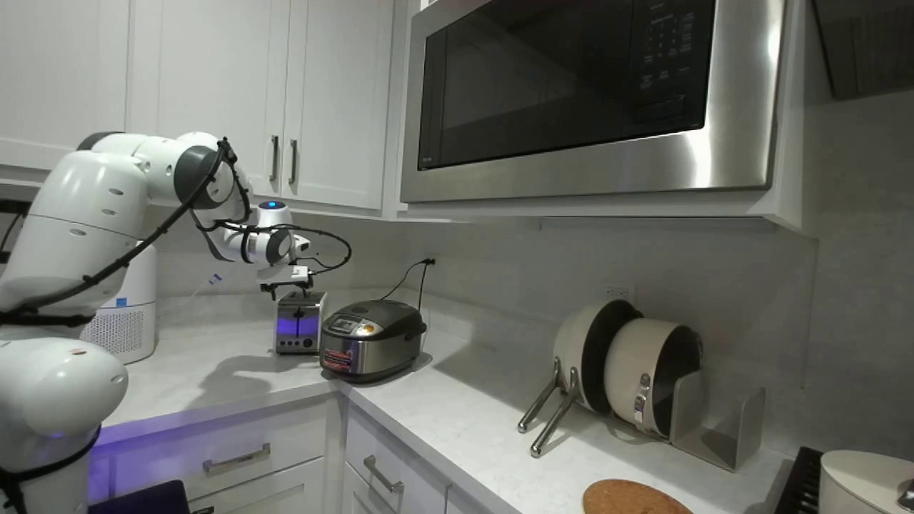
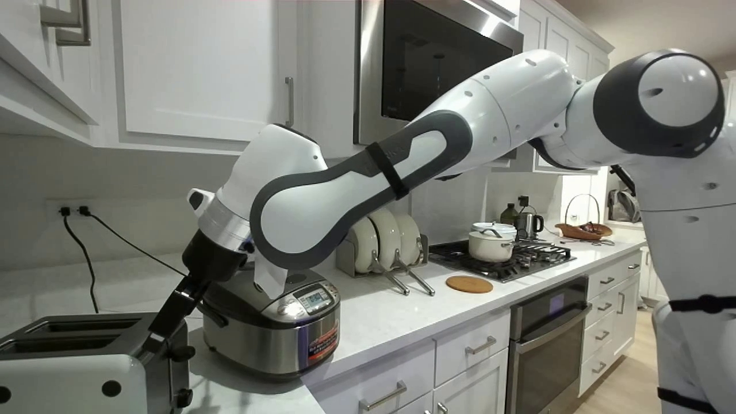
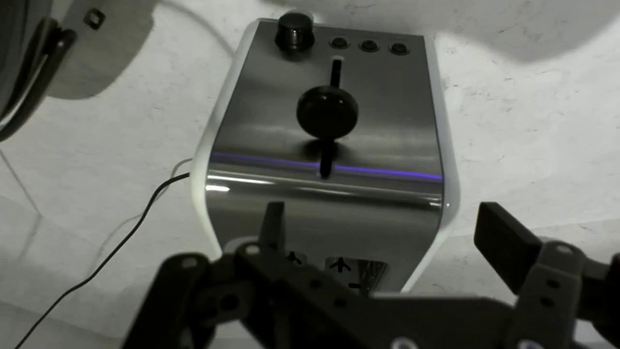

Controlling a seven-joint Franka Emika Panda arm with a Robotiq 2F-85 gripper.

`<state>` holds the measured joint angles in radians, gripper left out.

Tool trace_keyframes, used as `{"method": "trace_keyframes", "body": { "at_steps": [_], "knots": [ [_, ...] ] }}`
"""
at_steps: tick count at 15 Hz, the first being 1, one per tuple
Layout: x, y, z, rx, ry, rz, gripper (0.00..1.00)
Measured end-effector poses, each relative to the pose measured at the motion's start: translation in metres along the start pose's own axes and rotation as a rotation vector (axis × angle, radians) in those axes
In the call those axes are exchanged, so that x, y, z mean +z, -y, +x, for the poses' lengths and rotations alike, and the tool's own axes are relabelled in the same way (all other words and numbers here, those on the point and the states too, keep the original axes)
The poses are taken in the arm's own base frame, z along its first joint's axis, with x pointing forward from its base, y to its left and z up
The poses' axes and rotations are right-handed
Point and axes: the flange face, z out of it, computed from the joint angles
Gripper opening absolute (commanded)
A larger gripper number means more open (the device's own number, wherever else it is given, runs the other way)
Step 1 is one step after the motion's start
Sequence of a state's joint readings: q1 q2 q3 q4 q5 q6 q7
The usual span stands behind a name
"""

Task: Press down the lever on the toaster

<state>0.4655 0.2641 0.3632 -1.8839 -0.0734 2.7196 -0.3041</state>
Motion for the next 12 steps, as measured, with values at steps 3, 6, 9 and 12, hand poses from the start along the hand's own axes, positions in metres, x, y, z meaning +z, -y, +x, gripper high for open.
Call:
{"method": "trace_keyframes", "body": {
  "at_steps": [3, 6, 9, 12],
  "knots": [
    [0.001, -0.010, 0.004, 0.015, -0.004, -0.027, 0.72],
    [0.001, -0.018, 0.005, 0.030, -0.003, -0.049, 0.48],
    [0.000, -0.022, 0.005, 0.049, -0.003, -0.067, 0.25],
    [-0.003, -0.025, 0.007, 0.063, -0.006, -0.081, 0.04]
  ]
}}
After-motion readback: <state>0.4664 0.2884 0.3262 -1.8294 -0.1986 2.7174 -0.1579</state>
